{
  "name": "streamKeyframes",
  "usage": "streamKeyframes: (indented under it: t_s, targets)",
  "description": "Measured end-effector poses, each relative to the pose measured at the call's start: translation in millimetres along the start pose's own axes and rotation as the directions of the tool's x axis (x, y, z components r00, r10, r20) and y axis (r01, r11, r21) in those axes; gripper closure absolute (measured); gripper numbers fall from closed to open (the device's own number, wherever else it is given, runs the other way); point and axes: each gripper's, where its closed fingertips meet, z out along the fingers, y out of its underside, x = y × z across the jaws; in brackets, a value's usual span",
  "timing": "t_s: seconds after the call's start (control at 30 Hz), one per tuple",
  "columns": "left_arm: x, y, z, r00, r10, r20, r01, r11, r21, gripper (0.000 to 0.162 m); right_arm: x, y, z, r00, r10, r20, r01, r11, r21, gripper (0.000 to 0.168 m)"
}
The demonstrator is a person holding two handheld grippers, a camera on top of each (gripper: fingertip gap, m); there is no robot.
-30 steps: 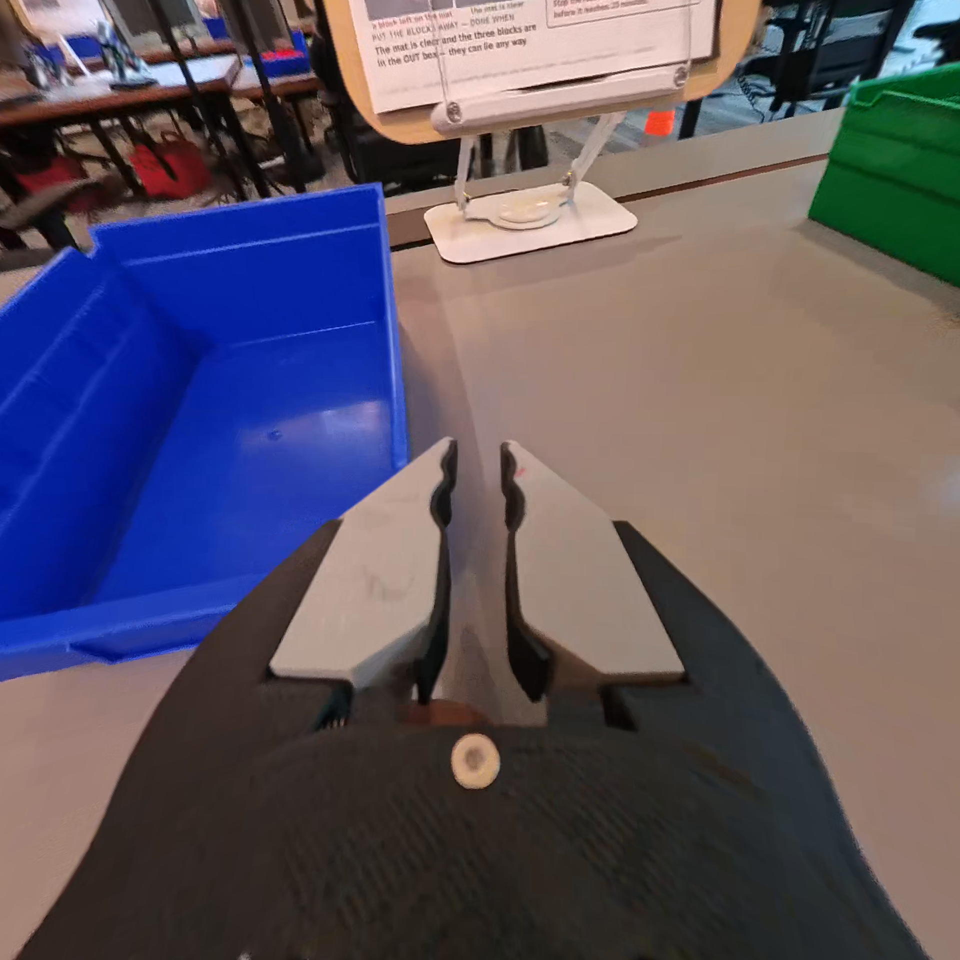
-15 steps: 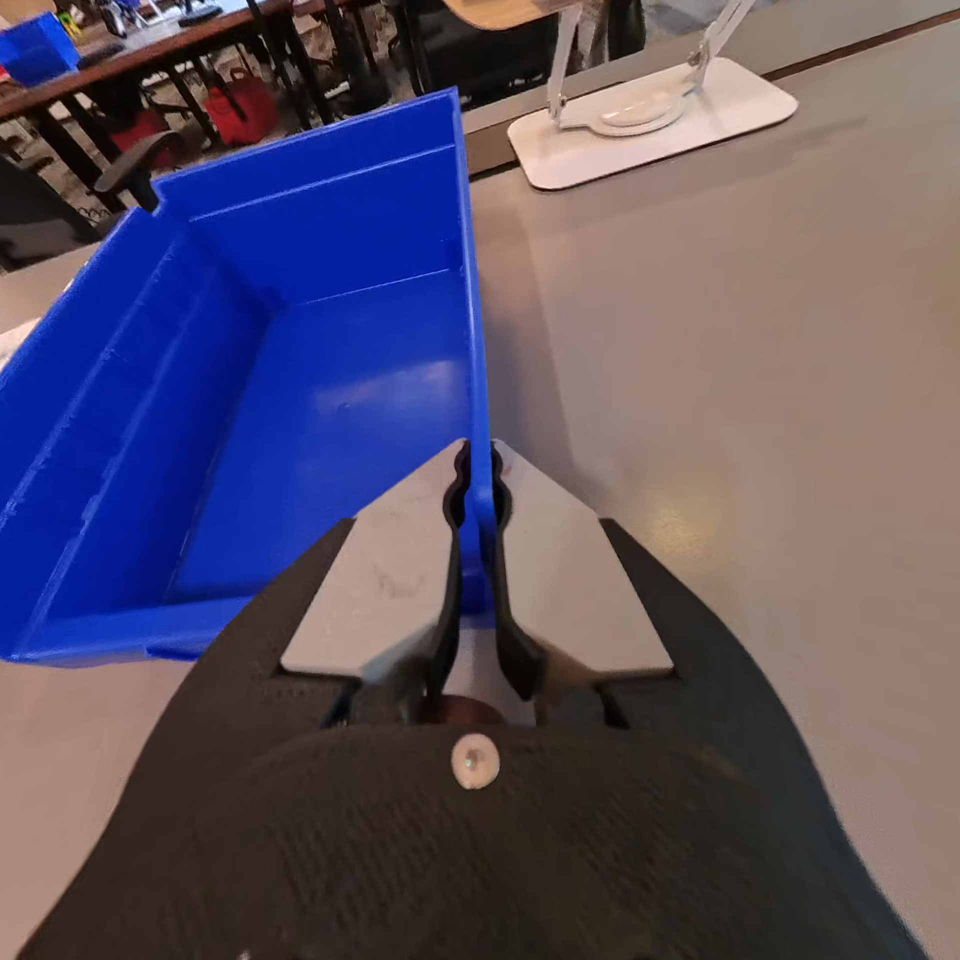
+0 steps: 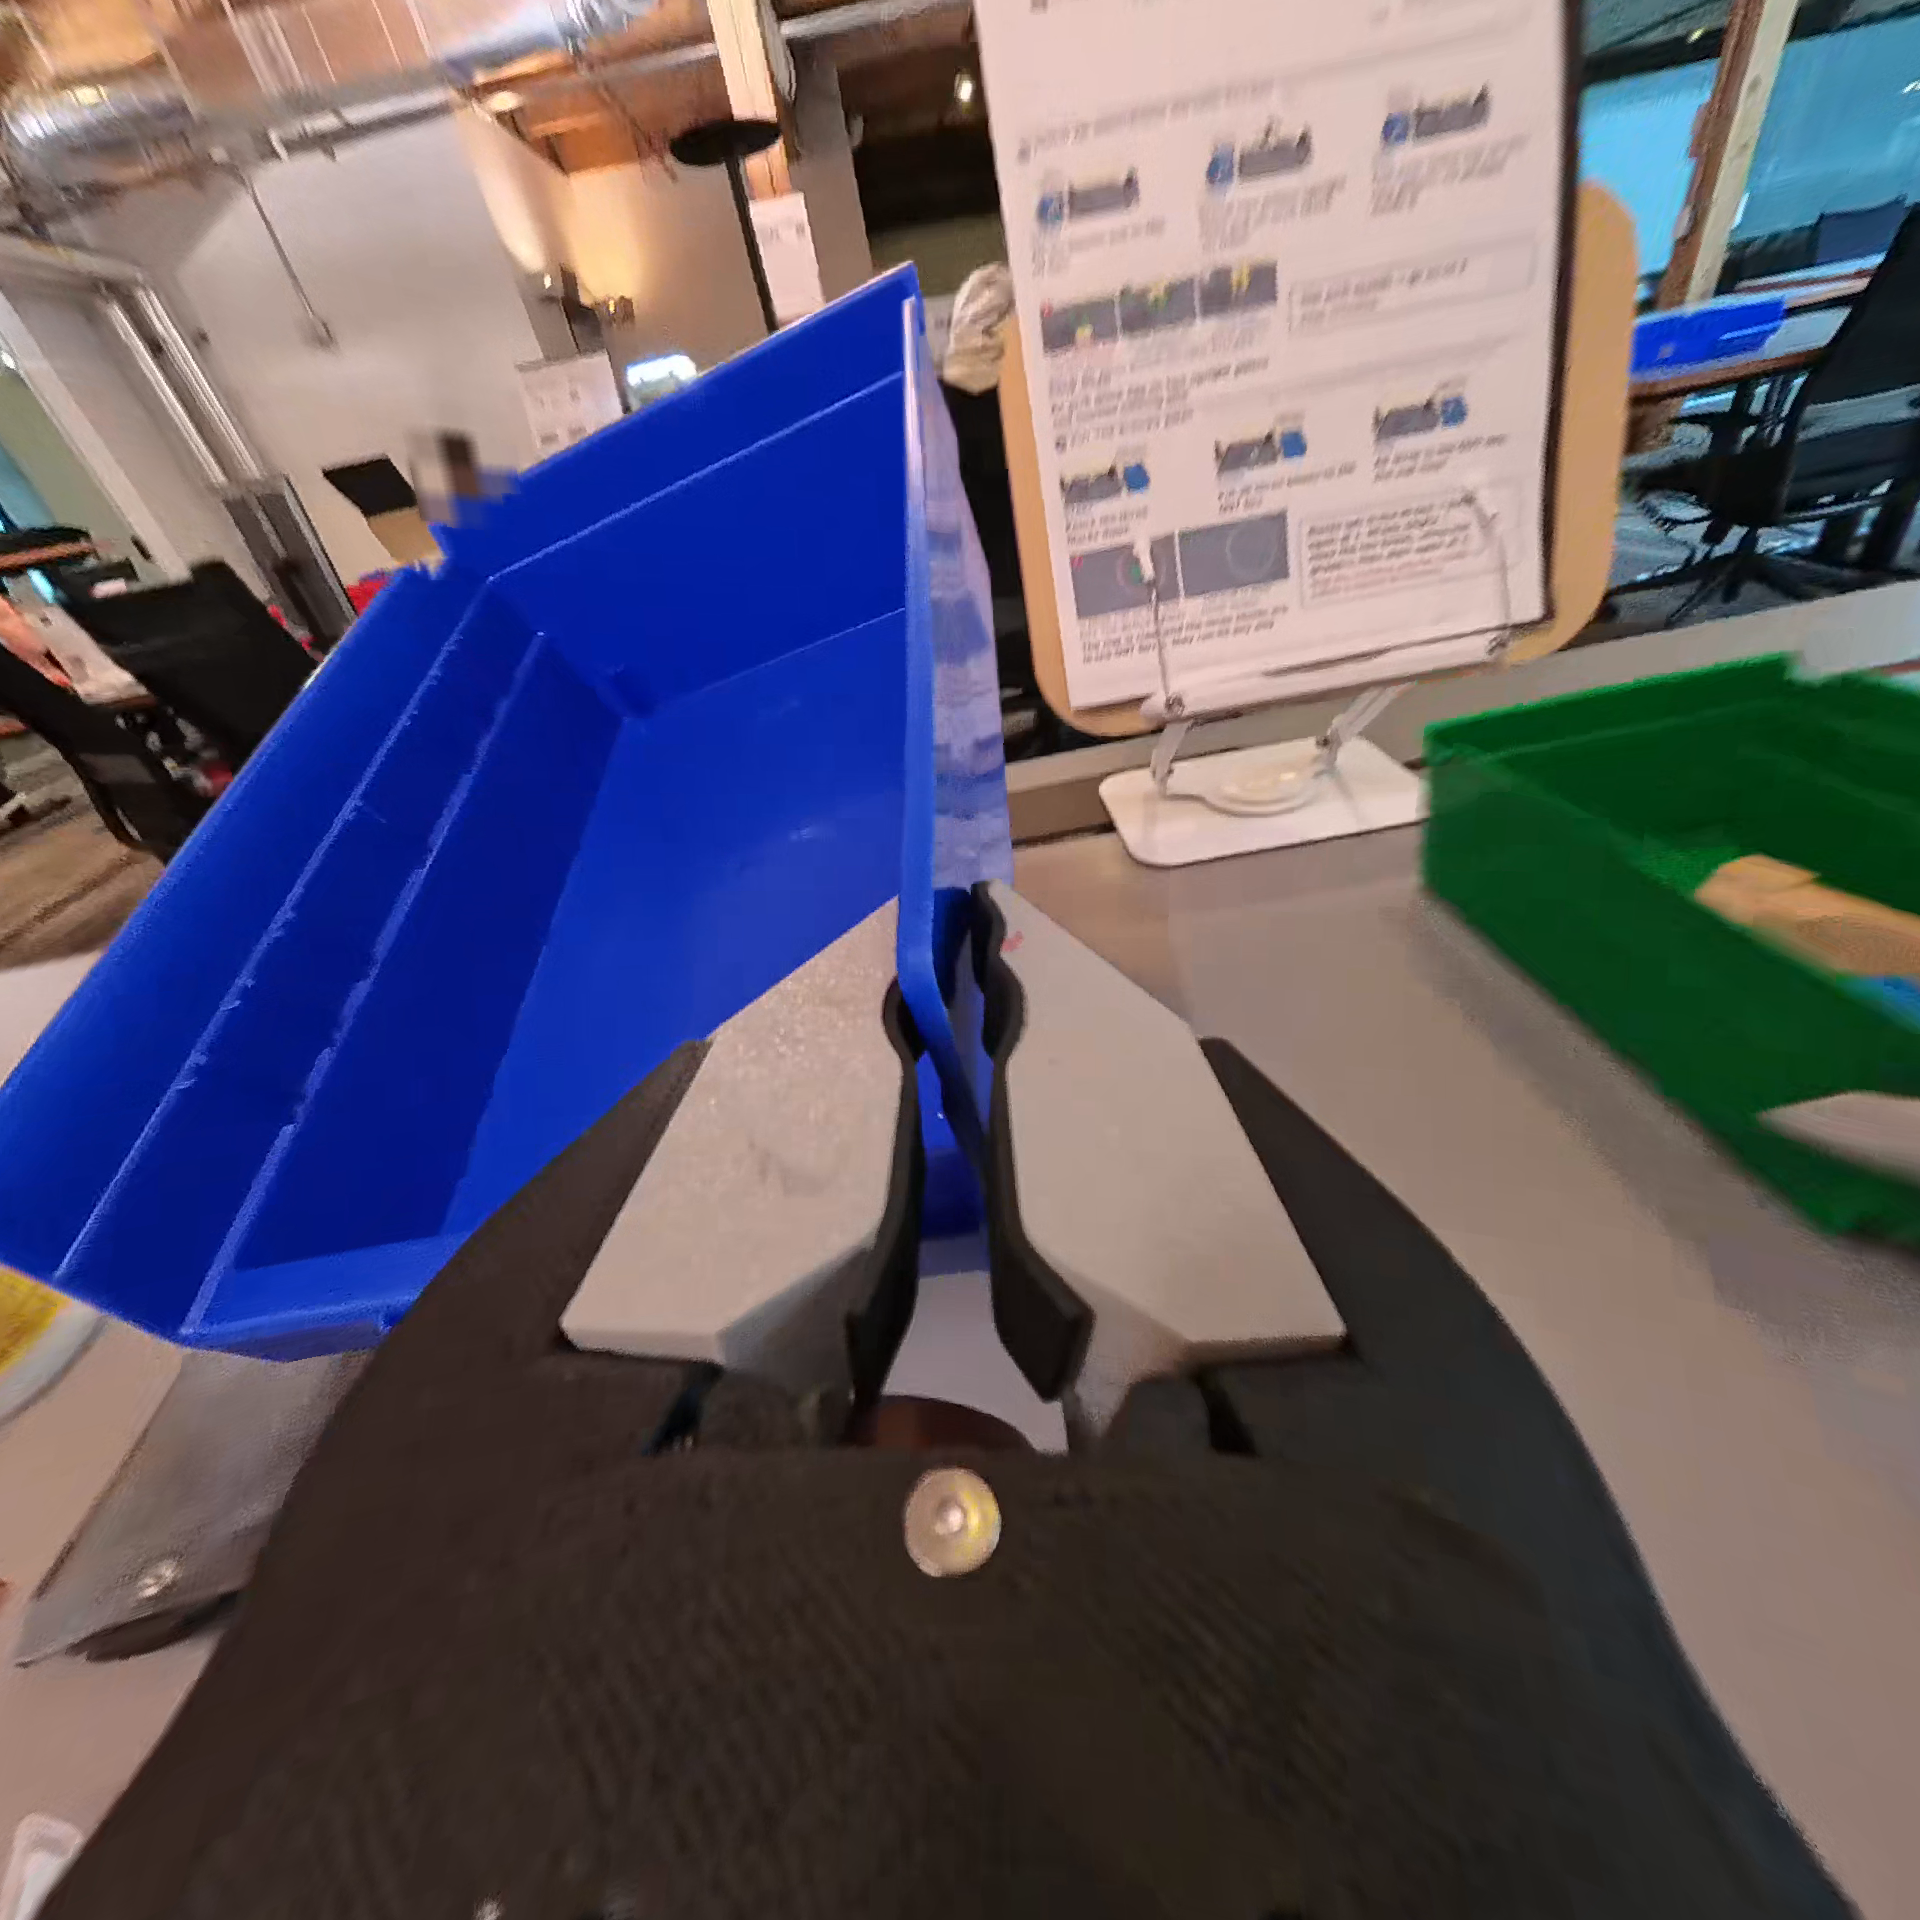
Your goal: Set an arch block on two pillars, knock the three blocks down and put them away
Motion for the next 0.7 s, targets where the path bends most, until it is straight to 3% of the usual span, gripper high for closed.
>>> streamKeyframes:
  t_s: [0.17,0.23,0.3,0.47,0.7]
  targets:
    - [0,-25,-27,0.999,0.043,0.005,-0.043,0.997,0.059,0.159,-132,-64,41,0.972,-0.024,0.233,0.020,1.000,0.020,0.142]
    - [-7,-26,-35,0.998,0.046,0.031,-0.048,0.997,0.059,0.159,-161,-92,33,0.956,0.007,0.294,-0.028,0.997,0.067,0.139]
    - [-15,-25,-43,0.997,0.054,0.055,-0.057,0.997,0.056,0.160,-163,-120,8,0.956,0.015,0.291,-0.072,0.980,0.187,0.139]
    - [2,-30,-53,0.994,0.107,0.035,-0.109,0.991,0.082,0.160,-101,-129,-60,0.971,0.025,0.236,-0.117,0.916,0.385,0.132]
    - [156,-43,-52,0.925,0.214,-0.313,-0.158,0.968,0.195,0.160,71,-77,-156,0.982,0.186,0.046,-0.183,0.840,0.511,0.123]
